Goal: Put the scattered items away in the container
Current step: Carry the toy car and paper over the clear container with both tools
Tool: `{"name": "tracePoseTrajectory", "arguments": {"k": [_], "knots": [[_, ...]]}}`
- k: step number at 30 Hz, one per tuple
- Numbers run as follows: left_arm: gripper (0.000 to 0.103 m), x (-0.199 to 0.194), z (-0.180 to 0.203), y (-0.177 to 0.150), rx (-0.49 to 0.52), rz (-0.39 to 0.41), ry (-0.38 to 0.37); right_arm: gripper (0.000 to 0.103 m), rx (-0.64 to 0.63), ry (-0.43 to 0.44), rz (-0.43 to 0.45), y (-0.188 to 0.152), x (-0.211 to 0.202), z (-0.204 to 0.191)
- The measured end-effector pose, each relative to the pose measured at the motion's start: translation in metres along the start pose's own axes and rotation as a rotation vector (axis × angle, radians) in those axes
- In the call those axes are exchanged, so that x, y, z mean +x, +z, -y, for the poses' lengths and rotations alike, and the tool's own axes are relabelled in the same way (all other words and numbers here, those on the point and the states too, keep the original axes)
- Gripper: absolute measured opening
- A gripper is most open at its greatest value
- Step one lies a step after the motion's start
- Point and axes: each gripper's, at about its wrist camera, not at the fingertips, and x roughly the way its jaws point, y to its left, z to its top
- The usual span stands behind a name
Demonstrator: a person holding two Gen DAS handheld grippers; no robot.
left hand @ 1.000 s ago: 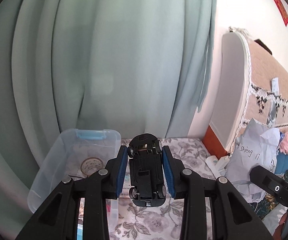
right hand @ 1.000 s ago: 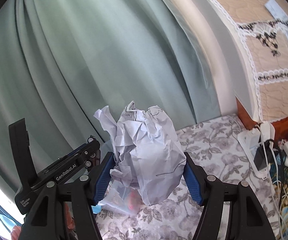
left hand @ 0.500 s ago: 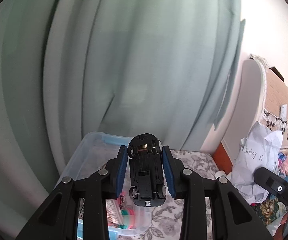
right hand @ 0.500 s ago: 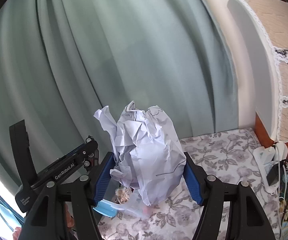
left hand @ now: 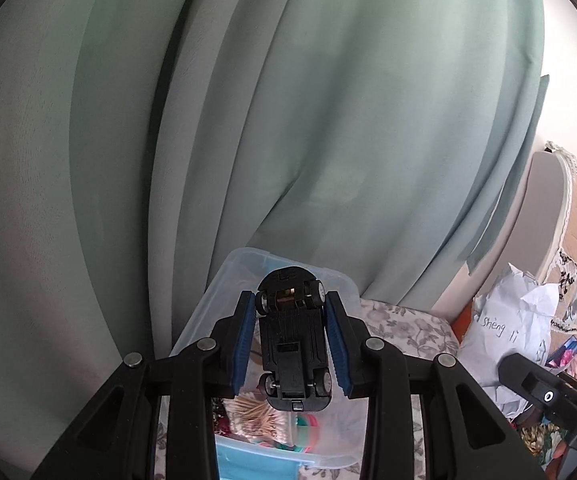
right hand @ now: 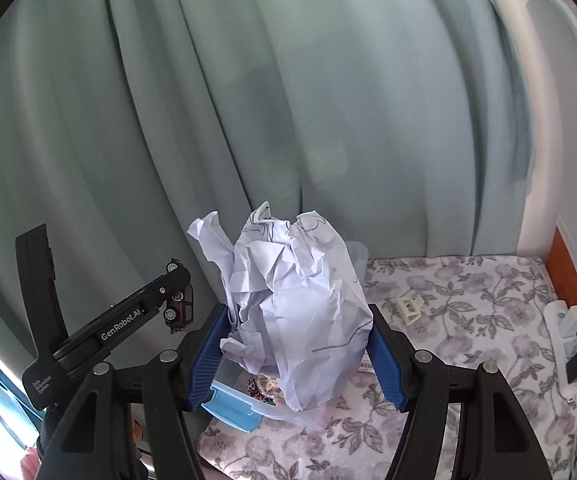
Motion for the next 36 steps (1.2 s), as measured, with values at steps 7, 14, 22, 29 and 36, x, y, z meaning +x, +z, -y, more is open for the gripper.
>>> {"name": "tracePoseTrajectory", "arguments": {"k": [7,14,22,29,36], "knots": [[0.036,0.011,-0.016,-0.004,-0.021,-0.034,-0.003,0.070,-0.027,0.007,-0.063,-0.004,0.030,-0.011],[0.036,0.026,-0.029,-0.012,-0.037,-0.078,0.004,0.070,-0.040,0.012,-0.123,-0.010,0.055,-0.018],[0.036,0.047,-0.037,-0.020,-0.044,-0.130,0.003,0.070,-0.041,0.010,-0.189,-0.020,0.085,-0.022],[0.036,0.063,-0.049,-0.030,-0.051,-0.169,0.002,0.070,-0.038,0.007,-0.237,-0.024,0.107,-0.020],[0.036,0.065,-0.052,-0.042,-0.063,-0.202,0.012,0.070,-0.030,0.007,-0.282,-0.031,0.127,-0.013]]}}
